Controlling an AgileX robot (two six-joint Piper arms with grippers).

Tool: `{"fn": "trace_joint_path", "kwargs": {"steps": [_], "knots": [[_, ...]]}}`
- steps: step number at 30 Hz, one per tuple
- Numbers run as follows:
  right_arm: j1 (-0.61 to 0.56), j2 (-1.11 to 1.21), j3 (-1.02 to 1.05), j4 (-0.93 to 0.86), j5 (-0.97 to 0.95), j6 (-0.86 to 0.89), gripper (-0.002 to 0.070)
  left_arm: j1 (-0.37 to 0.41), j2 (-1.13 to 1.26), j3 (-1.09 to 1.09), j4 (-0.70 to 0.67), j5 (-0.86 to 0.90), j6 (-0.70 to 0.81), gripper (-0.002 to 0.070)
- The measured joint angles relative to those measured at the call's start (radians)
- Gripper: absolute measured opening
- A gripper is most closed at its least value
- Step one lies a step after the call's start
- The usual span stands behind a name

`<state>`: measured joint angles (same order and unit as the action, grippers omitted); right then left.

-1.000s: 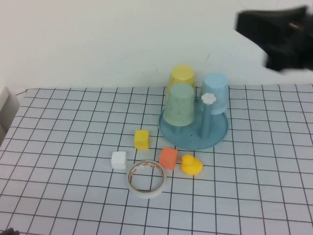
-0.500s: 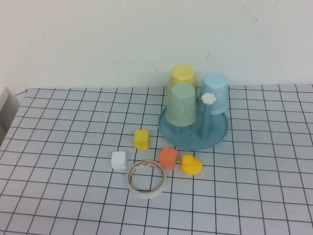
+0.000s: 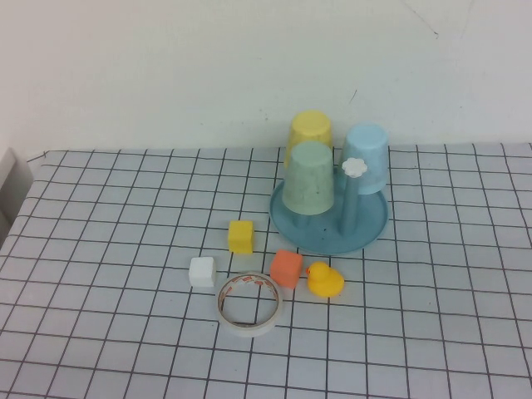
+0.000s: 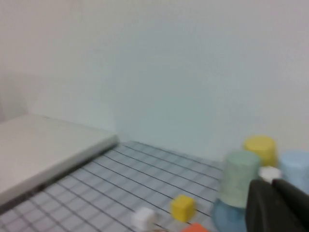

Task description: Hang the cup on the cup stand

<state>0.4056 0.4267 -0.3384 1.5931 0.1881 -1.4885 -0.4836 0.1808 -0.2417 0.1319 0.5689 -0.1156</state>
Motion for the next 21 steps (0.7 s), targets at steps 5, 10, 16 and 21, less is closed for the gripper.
{"fn": "trace_joint_path", "kwargs": {"steps": [5, 10, 16, 21], "knots": [[0.000, -0.006, 0.044, 0.004, -0.151, -0.070, 0.0005, 0.000, 0.000, 0.000, 0.000, 0.000, 0.000, -0.0001], [0.000, -0.086, 0.047, 0.010, -0.247, -0.178, 0.0005, -0.013, 0.000, 0.000, 0.000, 0.000, -0.001, -0.0001], [0.000, -0.228, 0.060, 0.010, -0.279, -0.275, 0.0004, -0.013, 0.000, 0.000, 0.000, 0.000, -0.001, -0.0001], [-0.007, -0.291, 0.160, -0.058, -0.313, -0.224, 0.0004, -0.013, 0.000, 0.000, 0.000, 0.000, -0.001, -0.0001]]}}
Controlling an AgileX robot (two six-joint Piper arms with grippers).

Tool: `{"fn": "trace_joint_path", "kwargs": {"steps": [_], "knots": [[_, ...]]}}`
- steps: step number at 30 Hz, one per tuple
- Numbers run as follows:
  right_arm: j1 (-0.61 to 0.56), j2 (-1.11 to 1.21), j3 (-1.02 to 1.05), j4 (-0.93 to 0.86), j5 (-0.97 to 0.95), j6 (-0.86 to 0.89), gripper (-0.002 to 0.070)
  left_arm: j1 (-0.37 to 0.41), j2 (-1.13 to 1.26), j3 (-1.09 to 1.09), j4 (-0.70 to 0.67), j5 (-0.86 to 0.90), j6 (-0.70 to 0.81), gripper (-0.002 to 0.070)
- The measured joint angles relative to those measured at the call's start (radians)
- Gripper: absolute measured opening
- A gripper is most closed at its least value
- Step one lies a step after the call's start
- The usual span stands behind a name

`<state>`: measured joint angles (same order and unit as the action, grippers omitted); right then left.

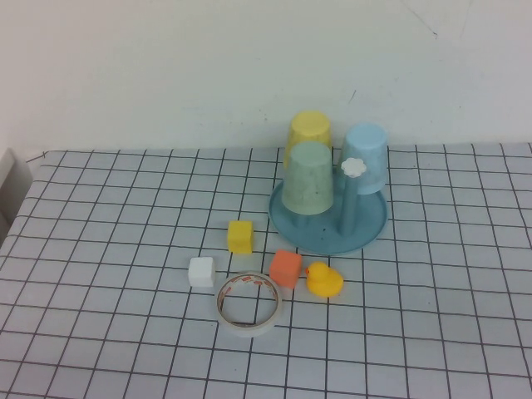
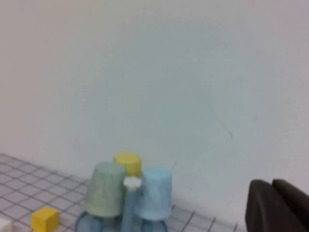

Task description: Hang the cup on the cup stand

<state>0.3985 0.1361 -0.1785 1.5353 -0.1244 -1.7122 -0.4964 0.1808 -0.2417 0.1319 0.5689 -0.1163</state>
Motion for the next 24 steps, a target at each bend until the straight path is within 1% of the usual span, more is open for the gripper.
{"fn": "trace_joint_path", "kwargs": {"steps": [1, 2, 3, 5, 7, 10, 13, 15, 17, 20, 24], "knots": [[-0.013, -0.009, 0.027, -0.088, -0.003, 0.093, 0.0004, 0.000, 0.000, 0.000, 0.000, 0.000, 0.000, -0.0001], [-0.028, -0.015, 0.049, -0.183, -0.003, 0.227, 0.0003, 0.000, 0.000, 0.000, 0.000, 0.000, 0.000, -0.0001], [-0.077, -0.026, 0.098, -0.485, 0.005, 0.577, 0.0003, 0.000, 0.000, 0.000, 0.000, 0.000, 0.000, -0.0001], [-0.139, -0.035, 0.133, -0.776, 0.043, 0.910, 0.0002, 0.000, 0.000, 0.000, 0.000, 0.000, 0.000, -0.0001], [-0.214, -0.050, 0.149, -1.050, 0.124, 1.237, 0.0002, 0.000, 0.000, 0.000, 0.000, 0.000, 0.000, -0.0001], [-0.320, -0.087, 0.156, -1.318, 0.254, 1.529, 0.0002, 0.000, 0.000, 0.000, 0.000, 0.000, 0.000, -0.0001], [-0.438, -0.135, 0.156, -1.456, 0.394, 1.649, 0.0002, 0.000, 0.000, 0.000, 0.000, 0.000, 0.000, -0.0001], [-0.498, -0.144, 0.158, -1.487, 0.463, 1.673, 0.0002, 0.000, 0.000, 0.000, 0.000, 0.000, 0.000, -0.0001], [-0.546, -0.148, 0.173, -1.503, 0.483, 1.688, 0.0002, 0.000, 0.000, 0.000, 0.000, 0.000, 0.000, -0.0001], [-0.563, -0.148, 0.195, -1.514, 0.469, 1.712, 0.0002, 0.000, 0.000, 0.000, 0.000, 0.000, 0.000, -0.0001], [-0.533, -0.148, 0.200, -1.542, 0.448, 1.746, 0.0002, 0.000, 0.000, 0.000, 0.000, 0.000, 0.000, -0.0001]]}}
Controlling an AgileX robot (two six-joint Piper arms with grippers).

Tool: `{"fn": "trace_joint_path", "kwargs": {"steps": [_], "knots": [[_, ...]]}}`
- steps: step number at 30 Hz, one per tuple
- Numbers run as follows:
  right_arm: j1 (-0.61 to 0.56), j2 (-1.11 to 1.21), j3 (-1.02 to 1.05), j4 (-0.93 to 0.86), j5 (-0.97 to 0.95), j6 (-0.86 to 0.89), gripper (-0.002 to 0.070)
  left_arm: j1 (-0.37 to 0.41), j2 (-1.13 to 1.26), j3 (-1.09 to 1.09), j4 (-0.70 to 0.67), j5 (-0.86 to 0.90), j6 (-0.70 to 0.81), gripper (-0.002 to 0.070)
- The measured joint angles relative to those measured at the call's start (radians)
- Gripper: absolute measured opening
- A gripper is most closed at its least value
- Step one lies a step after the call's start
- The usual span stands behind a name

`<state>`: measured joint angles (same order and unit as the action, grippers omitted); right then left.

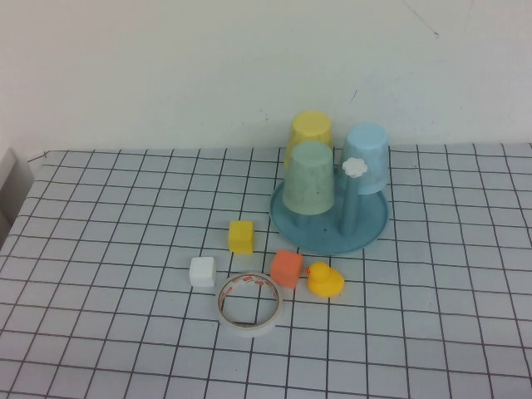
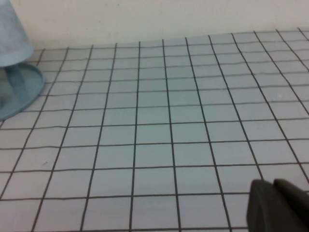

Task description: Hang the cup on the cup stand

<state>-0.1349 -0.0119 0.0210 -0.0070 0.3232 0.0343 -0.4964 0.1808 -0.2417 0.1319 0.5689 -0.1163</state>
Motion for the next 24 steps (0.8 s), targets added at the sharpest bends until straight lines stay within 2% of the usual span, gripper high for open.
{"fn": "trace_joint_path", "kwargs": {"steps": [7, 24], "knots": [[0.084, 0.000, 0.002, -0.101, -0.017, 0.076, 0.0001, 0.000, 0.000, 0.000, 0.000, 0.000, 0.000, -0.0001], [0.090, 0.000, 0.002, -0.127, 0.004, 0.088, 0.0001, 0.000, 0.000, 0.000, 0.000, 0.000, 0.000, -0.0001]]}}
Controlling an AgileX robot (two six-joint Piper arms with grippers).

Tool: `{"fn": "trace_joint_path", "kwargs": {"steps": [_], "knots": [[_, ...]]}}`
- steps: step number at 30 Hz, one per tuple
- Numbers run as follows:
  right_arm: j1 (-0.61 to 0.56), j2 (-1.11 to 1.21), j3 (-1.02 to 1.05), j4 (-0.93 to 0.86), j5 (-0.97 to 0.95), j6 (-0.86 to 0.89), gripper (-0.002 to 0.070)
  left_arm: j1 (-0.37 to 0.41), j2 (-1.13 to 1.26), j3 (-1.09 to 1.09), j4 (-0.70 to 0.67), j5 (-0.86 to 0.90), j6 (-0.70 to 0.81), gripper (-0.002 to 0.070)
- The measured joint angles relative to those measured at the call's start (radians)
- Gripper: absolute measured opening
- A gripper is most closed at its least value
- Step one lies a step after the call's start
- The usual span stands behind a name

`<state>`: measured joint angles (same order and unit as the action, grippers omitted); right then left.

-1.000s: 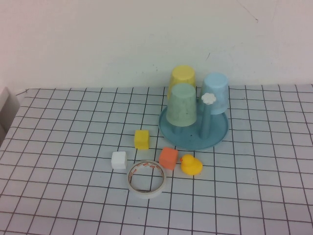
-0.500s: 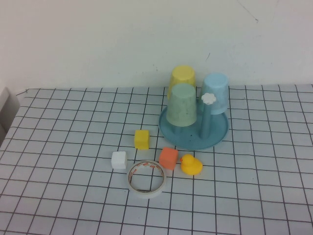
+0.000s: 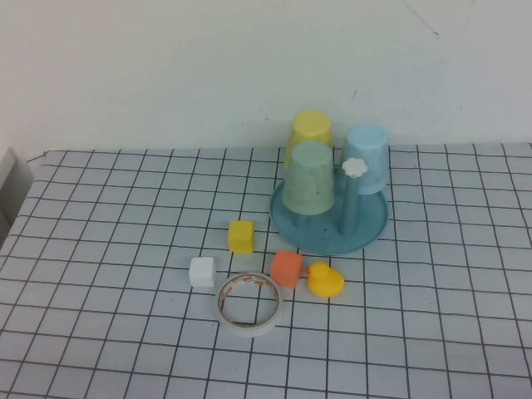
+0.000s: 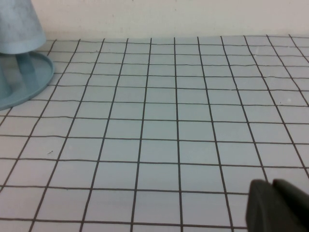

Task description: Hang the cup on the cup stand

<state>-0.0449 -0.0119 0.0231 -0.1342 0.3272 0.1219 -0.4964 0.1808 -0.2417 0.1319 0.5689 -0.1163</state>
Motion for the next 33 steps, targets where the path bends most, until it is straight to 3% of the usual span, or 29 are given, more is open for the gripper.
{"fn": "trace_joint_path", "kwargs": {"steps": [22, 27, 33], "knots": [[0.000, 0.000, -0.004, 0.000, 0.012, 0.000, 0.0001, 0.017, 0.000, 0.044, -0.035, -0.008, 0.000, -0.0001], [0.000, 0.000, -0.004, 0.000, 0.013, 0.000, 0.0001, 0.123, -0.037, 0.121, -0.031, -0.136, 0.000, -0.0001], [0.000, 0.000, -0.004, 0.000, 0.013, 0.000, 0.0001, 0.336, -0.177, 0.252, -0.039, -0.388, 0.000, -0.0001]]}}
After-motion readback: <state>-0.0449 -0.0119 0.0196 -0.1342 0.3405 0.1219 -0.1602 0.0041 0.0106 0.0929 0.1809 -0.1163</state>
